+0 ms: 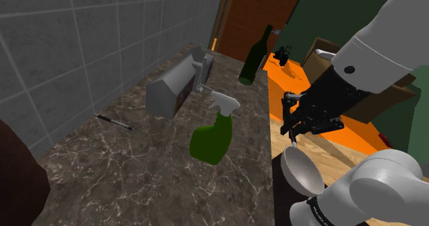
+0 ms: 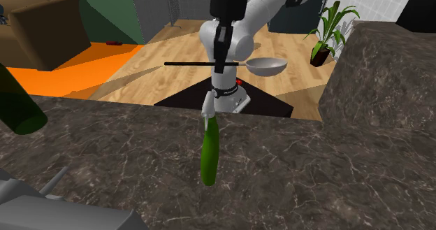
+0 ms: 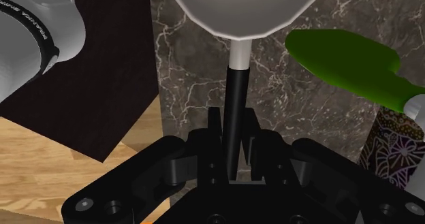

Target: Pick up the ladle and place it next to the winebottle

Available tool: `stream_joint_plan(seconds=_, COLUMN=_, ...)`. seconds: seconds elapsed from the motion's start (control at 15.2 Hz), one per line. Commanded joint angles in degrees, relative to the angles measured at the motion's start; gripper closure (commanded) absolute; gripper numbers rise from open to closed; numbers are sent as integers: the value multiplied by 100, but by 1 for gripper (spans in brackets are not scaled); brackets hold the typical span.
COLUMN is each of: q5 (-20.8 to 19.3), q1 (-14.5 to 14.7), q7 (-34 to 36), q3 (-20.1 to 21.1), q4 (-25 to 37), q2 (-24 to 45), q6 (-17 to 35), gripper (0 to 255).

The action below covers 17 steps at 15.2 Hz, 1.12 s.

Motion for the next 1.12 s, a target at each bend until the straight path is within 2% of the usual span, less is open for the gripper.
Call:
stream_joint_plan(seconds=0.0, q5=-67, q1=-33, q7=5, q3=-69, q4=162, q2=44, q6=-119, gripper=255)
stream_joint_plan(seconds=1.06, q5=-504, q1=-306, q7=47, q3=-485, q4=1589, q2=619, q6=-978, gripper=255)
